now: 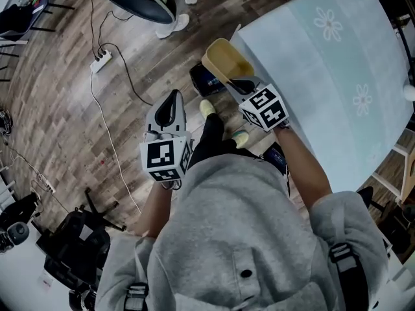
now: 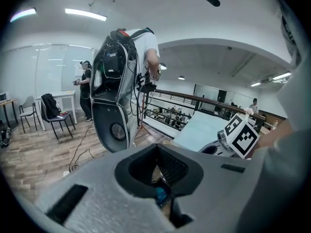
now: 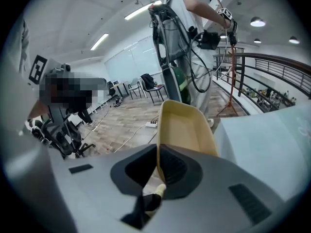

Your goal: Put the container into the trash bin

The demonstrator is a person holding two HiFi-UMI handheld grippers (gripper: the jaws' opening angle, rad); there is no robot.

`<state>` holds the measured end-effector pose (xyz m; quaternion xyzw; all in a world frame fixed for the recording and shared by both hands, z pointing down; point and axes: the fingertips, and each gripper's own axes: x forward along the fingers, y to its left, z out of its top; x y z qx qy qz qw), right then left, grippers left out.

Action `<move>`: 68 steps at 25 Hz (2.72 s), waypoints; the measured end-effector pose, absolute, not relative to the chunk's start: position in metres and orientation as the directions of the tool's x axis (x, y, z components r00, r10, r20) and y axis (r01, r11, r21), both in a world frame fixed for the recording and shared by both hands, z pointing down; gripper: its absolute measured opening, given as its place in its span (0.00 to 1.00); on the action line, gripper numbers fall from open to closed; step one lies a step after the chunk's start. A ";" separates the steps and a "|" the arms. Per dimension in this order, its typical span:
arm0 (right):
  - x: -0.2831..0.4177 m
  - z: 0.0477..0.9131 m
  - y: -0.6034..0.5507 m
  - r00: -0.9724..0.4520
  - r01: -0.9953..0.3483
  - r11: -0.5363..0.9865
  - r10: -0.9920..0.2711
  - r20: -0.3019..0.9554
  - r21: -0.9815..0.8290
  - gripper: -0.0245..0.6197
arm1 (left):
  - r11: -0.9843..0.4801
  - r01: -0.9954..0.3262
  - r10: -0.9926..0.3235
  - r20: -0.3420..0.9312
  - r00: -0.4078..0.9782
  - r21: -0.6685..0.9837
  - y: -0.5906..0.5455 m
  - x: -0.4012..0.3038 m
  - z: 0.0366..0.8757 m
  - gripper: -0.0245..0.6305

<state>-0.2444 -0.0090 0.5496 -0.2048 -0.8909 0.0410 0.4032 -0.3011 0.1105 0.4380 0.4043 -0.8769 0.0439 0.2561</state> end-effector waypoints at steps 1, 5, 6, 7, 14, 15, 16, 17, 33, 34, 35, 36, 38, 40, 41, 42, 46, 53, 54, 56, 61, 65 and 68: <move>-0.247 0.553 -0.009 -0.584 0.331 0.912 0.401 0.706 -0.243 0.09 | 0.671 -0.729 -0.684 0.488 -0.541 0.132 0.110 -0.304 0.440 0.07; -0.251 0.568 -0.006 -0.555 0.329 0.907 0.412 0.722 -0.264 0.09 | 0.681 -0.717 -0.677 0.499 -0.541 0.147 0.110 -0.314 0.448 0.07; -0.251 0.572 -0.004 -0.549 0.328 0.905 0.415 0.726 -0.269 0.09 | 0.682 -0.716 -0.676 0.502 -0.539 0.150 0.110 -0.316 0.451 0.07; -0.251 0.575 -0.003 -0.542 0.328 0.904 0.417 0.730 -0.273 0.09 | 0.682 -0.715 -0.676 0.506 -0.537 0.153 0.110 -0.317 0.453 0.07; -0.244 0.599 0.002 -0.493 0.335 0.894 0.436 0.753 -0.298 0.09 | 0.696 -0.699 -0.659 0.535 -0.529 0.165 0.112 -0.317 0.473 0.07; -0.243 0.604 0.003 -0.485 0.336 0.893 0.435 0.759 -0.298 0.09 | 0.698 -0.696 -0.656 0.539 -0.528 0.167 0.113 -0.317 0.476 0.07; -0.241 0.609 0.003 -0.476 0.336 0.893 0.435 0.764 -0.299 0.09 | 0.701 -0.693 -0.653 0.544 -0.528 0.169 0.115 -0.316 0.480 0.07; -0.239 0.614 0.004 -0.467 0.337 0.892 0.436 0.769 -0.302 0.09 | 0.704 -0.689 -0.649 0.549 -0.527 0.170 0.117 -0.314 0.483 0.07; -0.226 0.685 0.013 -0.349 0.314 0.876 0.465 0.814 -0.366 0.09 | 0.754 -0.623 -0.592 0.626 -0.507 0.208 0.135 -0.319 0.541 0.07; -0.227 0.692 0.013 -0.344 0.309 0.876 0.465 0.816 -0.370 0.09 | 0.757 -0.618 -0.589 0.631 -0.505 0.212 0.135 -0.321 0.547 0.07; -0.227 0.698 0.014 -0.339 0.303 0.876 0.466 0.817 -0.374 0.09 | 0.760 -0.613 -0.586 0.636 -0.503 0.215 0.137 -0.323 0.553 0.07; -0.228 0.705 0.015 -0.335 0.297 0.877 0.467 0.819 -0.378 0.09 | 0.762 -0.609 -0.582 0.642 -0.499 0.218 0.138 -0.324 0.559 0.07; -0.228 0.721 0.016 -0.325 0.282 0.878 0.467 0.822 -0.387 0.09 | 0.767 -0.600 -0.575 0.660 -0.484 0.228 0.140 -0.325 0.575 0.07; -0.227 0.736 0.016 -0.313 0.267 0.880 0.465 0.828 -0.393 0.09 | 0.772 -0.589 -0.566 0.681 -0.464 0.240 0.143 -0.323 0.591 0.07; -0.226 0.743 0.016 -0.308 0.259 0.882 0.462 0.831 -0.395 0.09 | 0.773 -0.585 -0.564 0.687 -0.459 0.244 0.144 -0.323 0.598 0.07; -0.226 0.750 0.016 -0.305 0.250 0.883 0.460 0.834 -0.397 0.09 | 0.774 -0.584 -0.563 0.690 -0.455 0.246 0.145 -0.323 0.605 0.07; -0.224 0.775 0.015 -0.299 0.215 0.889 0.455 0.839 -0.405 0.10 | 0.771 -0.586 -0.559 0.705 -0.436 0.249 0.147 -0.323 0.628 0.07; -0.233 0.799 0.000 -0.320 0.163 0.903 0.430 0.844 -0.398 0.10 | 0.780 -0.573 -0.548 0.718 -0.430 0.252 0.150 -0.332 0.644 0.07; -0.235 0.801 -0.002 -0.324 0.154 0.903 0.430 0.843 -0.401 0.10 | 0.781 -0.572 -0.547 0.719 -0.429 0.252 0.150 -0.332 0.644 0.07; -0.239 0.803 -0.005 -0.337 0.134 0.903 0.428 0.839 -0.407 0.10 | 0.782 -0.570 -0.543 0.723 -0.426 0.251 0.151 -0.332 0.647 0.07; -0.246 0.805 -0.012 -0.365 0.097 0.911 0.408 0.837 -0.402 0.10 | 0.785 -0.565 -0.538 0.730 -0.422 0.252 0.152 -0.332 0.651 0.07; -0.245 0.806 -0.014 -0.370 0.092 0.917 0.393 0.842 -0.388 0.10 | 0.786 -0.562 -0.537 0.734 -0.416 0.257 0.153 -0.331 0.653 0.07; -0.246 0.806 -0.012 -0.379 0.080 0.917 0.392 0.839 -0.392 0.10 | 0.784 -0.566 -0.539 0.733 -0.415 0.256 0.153 -0.331 0.653 0.07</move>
